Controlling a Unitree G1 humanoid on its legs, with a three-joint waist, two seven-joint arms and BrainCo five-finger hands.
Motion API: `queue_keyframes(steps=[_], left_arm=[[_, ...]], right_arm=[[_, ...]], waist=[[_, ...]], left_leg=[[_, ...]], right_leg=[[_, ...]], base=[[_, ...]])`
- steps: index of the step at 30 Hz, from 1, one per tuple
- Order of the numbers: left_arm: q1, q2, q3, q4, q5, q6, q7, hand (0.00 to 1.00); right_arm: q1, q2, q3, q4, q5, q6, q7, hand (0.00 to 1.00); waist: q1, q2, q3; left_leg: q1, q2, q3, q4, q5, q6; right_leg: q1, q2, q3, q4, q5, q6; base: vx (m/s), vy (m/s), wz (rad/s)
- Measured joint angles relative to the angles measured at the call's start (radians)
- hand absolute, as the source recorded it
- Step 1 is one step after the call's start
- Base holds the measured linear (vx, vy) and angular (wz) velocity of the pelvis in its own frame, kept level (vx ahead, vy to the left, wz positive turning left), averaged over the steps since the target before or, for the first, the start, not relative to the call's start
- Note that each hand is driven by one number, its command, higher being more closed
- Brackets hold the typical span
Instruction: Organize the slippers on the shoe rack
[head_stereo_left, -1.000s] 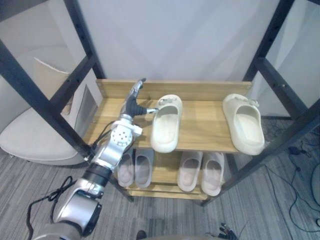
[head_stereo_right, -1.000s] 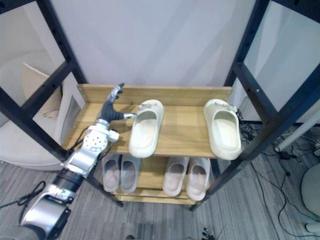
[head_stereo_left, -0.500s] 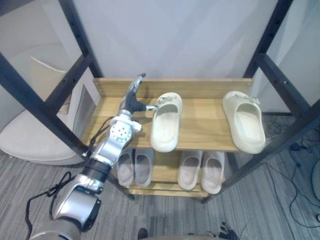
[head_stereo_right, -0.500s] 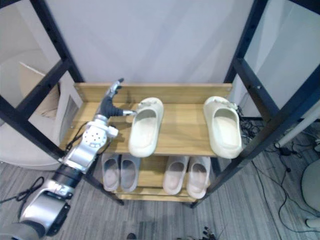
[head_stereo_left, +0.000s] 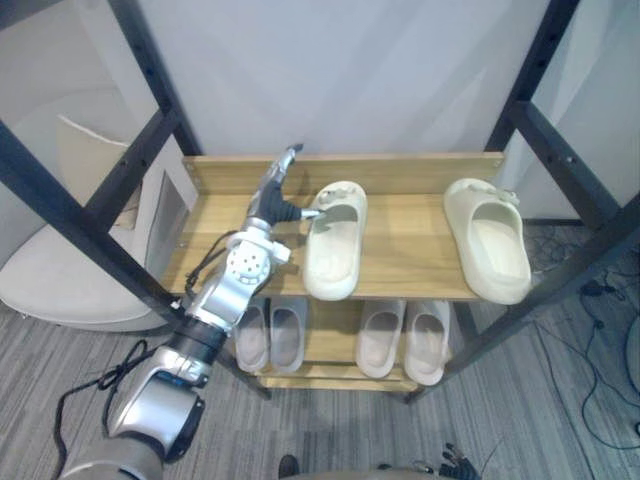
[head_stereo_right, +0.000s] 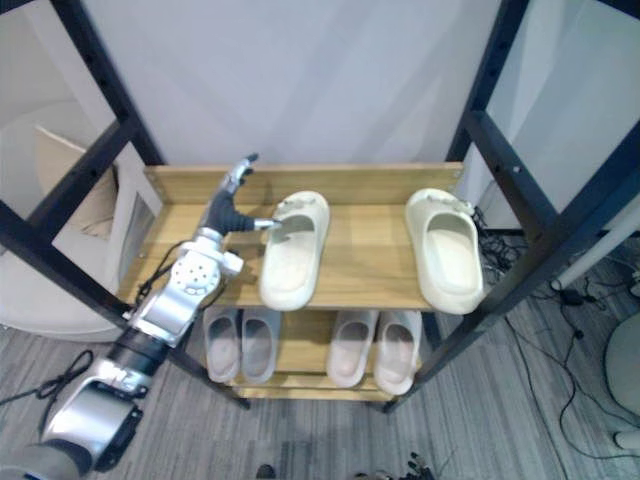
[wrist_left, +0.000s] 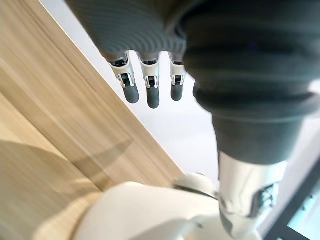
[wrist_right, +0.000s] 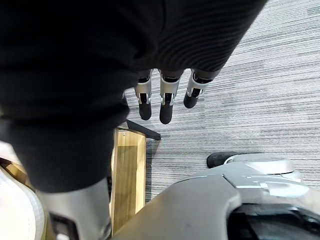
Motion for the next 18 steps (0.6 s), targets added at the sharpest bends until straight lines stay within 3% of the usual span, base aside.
queue_keyframes(steps=[9, 18], left_arm=[[0.002, -0.068, -0.021, -0.135, 0.0, -0.003, -0.003, 0.0], [0.002, -0.086, -0.081, -0.091, 0.01, -0.002, -0.024, 0.0]], right_arm=[[0.001, -0.001, -0.001, -0.013, -0.001, 0.001, 0.0, 0.0], [0.001, -0.001, 0.0, -0.014, -0.001, 0.001, 0.0, 0.0]], waist=[[0.002, 0.006, 0.007], [0.001, 0.005, 0.009]], left_leg=[[0.0, 0.0, -0.001, 0.002, 0.0, 0.0], [0.0, -0.002, -0.006, 0.011, -0.002, 0.002]], right_leg=[[0.0, -0.001, 0.006, 0.004, -0.003, 0.003], [-0.002, -0.002, 0.001, 0.019, -0.01, 0.003]], base=[[0.0, 0.0, 0.0], [0.0, 0.0, 0.0]])
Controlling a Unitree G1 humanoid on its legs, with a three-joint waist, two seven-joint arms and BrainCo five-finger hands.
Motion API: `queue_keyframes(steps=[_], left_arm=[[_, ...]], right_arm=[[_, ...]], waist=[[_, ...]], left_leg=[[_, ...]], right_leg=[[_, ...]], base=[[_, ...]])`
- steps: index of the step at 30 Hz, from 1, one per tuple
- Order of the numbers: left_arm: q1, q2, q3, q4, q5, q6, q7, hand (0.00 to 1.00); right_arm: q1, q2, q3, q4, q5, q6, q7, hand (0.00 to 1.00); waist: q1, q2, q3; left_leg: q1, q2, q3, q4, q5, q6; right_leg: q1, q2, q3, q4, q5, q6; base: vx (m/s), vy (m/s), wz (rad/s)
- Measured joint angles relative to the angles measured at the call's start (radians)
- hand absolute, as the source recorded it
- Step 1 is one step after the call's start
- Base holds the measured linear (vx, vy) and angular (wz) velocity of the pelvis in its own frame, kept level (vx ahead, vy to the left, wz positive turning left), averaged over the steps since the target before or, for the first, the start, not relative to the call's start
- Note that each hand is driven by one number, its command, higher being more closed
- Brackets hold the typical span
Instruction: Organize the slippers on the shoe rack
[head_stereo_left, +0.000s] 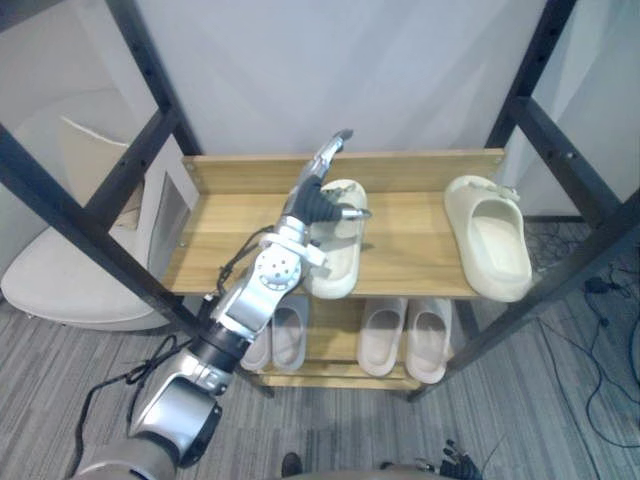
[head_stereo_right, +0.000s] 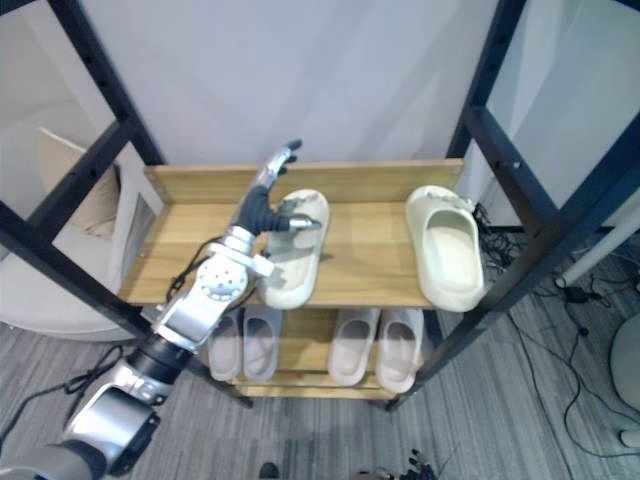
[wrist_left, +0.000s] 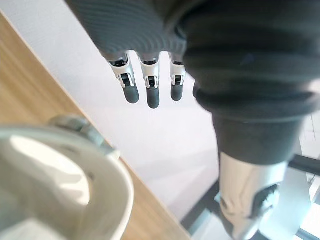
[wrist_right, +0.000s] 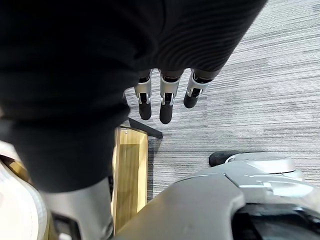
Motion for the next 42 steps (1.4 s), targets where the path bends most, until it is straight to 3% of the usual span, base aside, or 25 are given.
queue_keyframes(steps=[19, 20, 42], left_arm=[[-0.001, 0.047, 0.049, 0.143, 0.061, 0.04, 0.003, 0.0], [-0.001, 0.049, 0.049, 0.144, 0.061, 0.04, 0.003, 1.0], [-0.052, 0.107, 0.068, 0.184, 0.068, 0.024, 0.002, 1.0]], right_arm=[[-0.002, 0.001, 0.0, -0.006, 0.002, 0.0, 0.018, 0.0], [-0.002, 0.001, 0.0, -0.006, 0.002, 0.0, 0.018, 0.0], [-0.005, 0.0, -0.001, -0.01, 0.003, -0.003, 0.019, 0.0]], waist=[[-0.006, -0.008, 0.009], [-0.006, -0.008, 0.01], [-0.007, -0.002, 0.022]], left_leg=[[-0.001, 0.0, 0.007, -0.015, 0.0, 0.0], [-0.001, 0.0, 0.007, -0.015, 0.0, 0.0], [-0.017, -0.001, 0.015, -0.016, 0.003, 0.001]], right_leg=[[-0.001, 0.0, -0.002, -0.02, 0.005, -0.002], [-0.001, 0.0, -0.002, -0.02, 0.005, -0.002], [-0.011, -0.001, 0.005, -0.05, 0.034, 0.003]], base=[[0.0, 0.0, 0.0], [0.0, 0.0, 0.0], [-0.01, 0.002, -0.01]])
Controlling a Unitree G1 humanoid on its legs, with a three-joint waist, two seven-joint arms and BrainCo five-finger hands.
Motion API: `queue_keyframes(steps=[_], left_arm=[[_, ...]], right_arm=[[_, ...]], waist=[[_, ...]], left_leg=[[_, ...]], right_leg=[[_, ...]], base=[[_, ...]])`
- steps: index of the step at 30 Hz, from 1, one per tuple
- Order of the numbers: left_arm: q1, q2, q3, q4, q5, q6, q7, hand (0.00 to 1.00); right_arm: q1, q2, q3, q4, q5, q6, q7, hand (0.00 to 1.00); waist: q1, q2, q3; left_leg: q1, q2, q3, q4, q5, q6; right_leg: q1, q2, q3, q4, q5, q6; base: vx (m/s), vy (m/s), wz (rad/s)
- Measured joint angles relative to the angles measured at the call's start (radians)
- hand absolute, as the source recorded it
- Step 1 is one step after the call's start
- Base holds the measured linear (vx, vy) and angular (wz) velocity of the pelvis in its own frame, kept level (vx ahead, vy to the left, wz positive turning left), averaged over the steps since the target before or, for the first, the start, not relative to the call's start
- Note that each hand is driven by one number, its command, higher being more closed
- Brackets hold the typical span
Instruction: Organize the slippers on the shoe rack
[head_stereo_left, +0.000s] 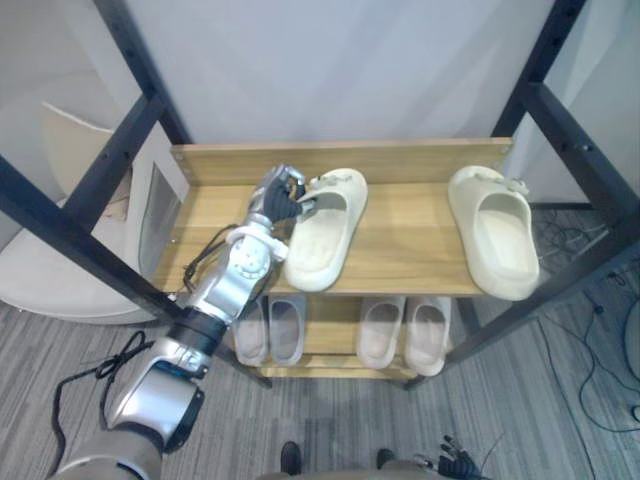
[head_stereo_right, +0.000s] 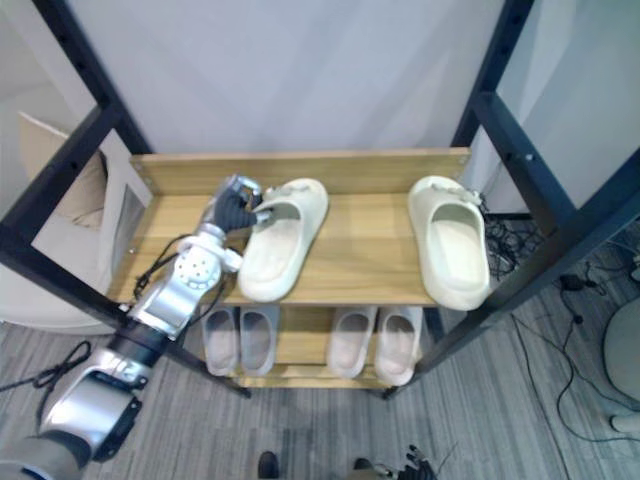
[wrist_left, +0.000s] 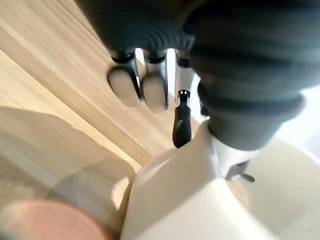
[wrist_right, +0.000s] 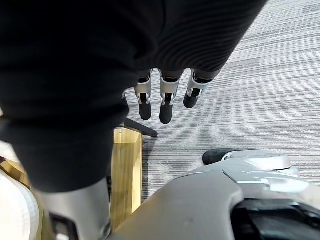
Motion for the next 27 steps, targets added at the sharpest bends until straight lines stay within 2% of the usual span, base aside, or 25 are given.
queue_keyframes(steps=[9, 21, 27], left_arm=[[0.0, -0.041, -0.003, 0.0, -0.038, 0.016, 0.001, 1.0], [-0.03, -0.102, -0.064, 0.003, -0.053, 0.017, 0.003, 1.0], [-0.069, -0.124, -0.073, 0.089, -0.053, 0.021, 0.004, 1.0]], right_arm=[[-0.004, -0.005, -0.001, 0.002, 0.02, 0.002, 0.0, 0.0], [-0.009, -0.021, -0.001, 0.0, 0.021, 0.002, 0.0, 0.0], [-0.009, -0.028, -0.001, -0.008, 0.022, 0.002, 0.0, 0.0]], waist=[[-0.005, 0.011, 0.007], [-0.01, 0.038, 0.018], [-0.015, 0.053, 0.024]], left_leg=[[0.004, -0.003, -0.002, 0.002, 0.001, 0.001], [0.008, -0.002, 0.003, 0.015, 0.001, 0.002], [0.017, 0.0, 0.02, 0.015, 0.001, 0.002]], right_leg=[[0.01, -0.001, -0.001, -0.009, 0.004, 0.0], [0.013, -0.002, 0.007, -0.001, 0.004, -0.001], [0.01, -0.001, 0.025, 0.008, 0.006, 0.001]], base=[[0.0, 0.0, 0.0], [-0.01, -0.001, -0.01], [-0.02, 0.002, -0.08]])
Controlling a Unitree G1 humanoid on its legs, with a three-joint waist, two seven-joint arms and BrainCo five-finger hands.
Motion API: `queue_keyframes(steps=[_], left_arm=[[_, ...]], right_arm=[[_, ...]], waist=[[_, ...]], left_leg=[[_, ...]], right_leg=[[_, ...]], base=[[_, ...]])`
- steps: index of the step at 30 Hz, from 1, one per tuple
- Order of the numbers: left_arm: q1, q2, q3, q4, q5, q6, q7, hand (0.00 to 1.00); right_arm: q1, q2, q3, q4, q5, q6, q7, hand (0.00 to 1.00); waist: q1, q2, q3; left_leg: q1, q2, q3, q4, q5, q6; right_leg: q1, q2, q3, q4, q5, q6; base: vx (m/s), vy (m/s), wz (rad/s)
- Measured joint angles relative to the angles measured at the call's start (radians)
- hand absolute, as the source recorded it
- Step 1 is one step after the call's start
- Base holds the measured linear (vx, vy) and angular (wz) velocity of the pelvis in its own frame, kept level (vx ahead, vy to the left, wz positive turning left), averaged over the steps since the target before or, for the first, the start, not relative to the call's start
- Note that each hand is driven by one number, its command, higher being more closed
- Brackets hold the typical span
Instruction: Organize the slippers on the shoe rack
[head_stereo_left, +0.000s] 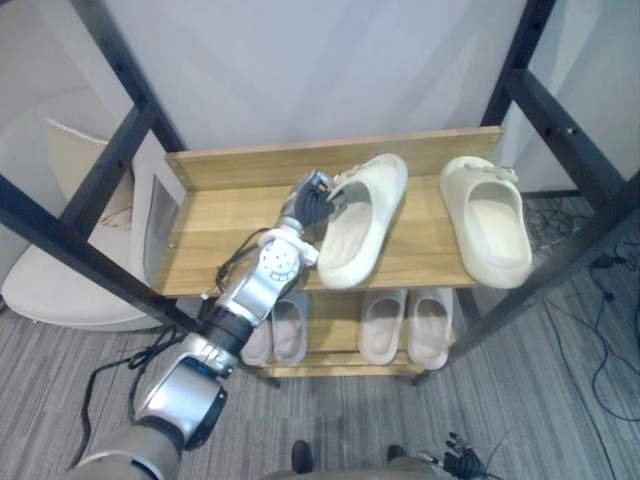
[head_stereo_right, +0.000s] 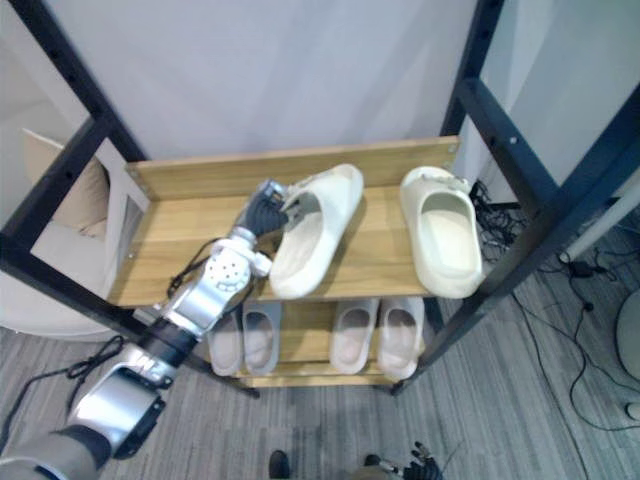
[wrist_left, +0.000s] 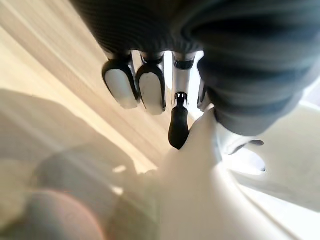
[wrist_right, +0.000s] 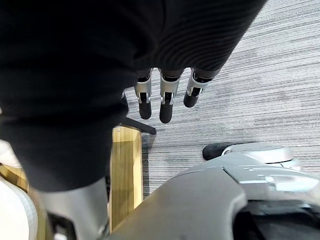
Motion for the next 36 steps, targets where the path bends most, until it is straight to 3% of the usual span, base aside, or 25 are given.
queue_keyframes(steps=[14, 15, 25, 36], left_arm=[[-0.043, -0.034, 0.013, 0.058, -0.037, 0.001, 0.037, 1.0], [-0.044, -0.037, 0.013, 0.06, -0.038, 0.001, 0.04, 0.0], [-0.061, -0.082, 0.012, 0.084, -0.057, 0.004, 0.057, 0.0], [-0.072, -0.168, -0.004, 0.015, -0.117, 0.009, 0.057, 0.0]], right_arm=[[0.001, -0.001, -0.001, -0.01, 0.016, 0.001, 0.0, 0.0], [0.001, -0.001, -0.002, -0.011, 0.017, 0.001, 0.0, 0.0], [0.011, -0.001, -0.01, -0.032, 0.019, 0.005, -0.001, 0.0], [0.012, 0.01, -0.039, -0.031, 0.019, 0.003, -0.003, 0.0]], waist=[[-0.006, 0.006, 0.002], [-0.006, 0.007, 0.002], [-0.012, 0.014, 0.003], [-0.015, 0.018, 0.002]], left_leg=[[0.0, 0.003, 0.016, -0.014, 0.0, -0.001], [0.0, 0.003, 0.016, -0.014, 0.0, -0.001], [-0.001, 0.002, 0.012, -0.014, 0.0, -0.001], [-0.002, -0.02, -0.004, 0.0, 0.0, 0.0]], right_leg=[[-0.015, 0.002, 0.015, 0.002, 0.0, 0.002], [-0.015, 0.002, 0.015, 0.002, 0.0, 0.002], [-0.015, -0.001, 0.008, 0.004, -0.002, 0.005], [-0.034, -0.027, 0.004, 0.078, -0.054, 0.02]], base=[[0.0, 0.0, -0.03], [0.0, 0.0, 0.0], [0.0, 0.0, 0.0], [0.01, 0.001, 0.04]])
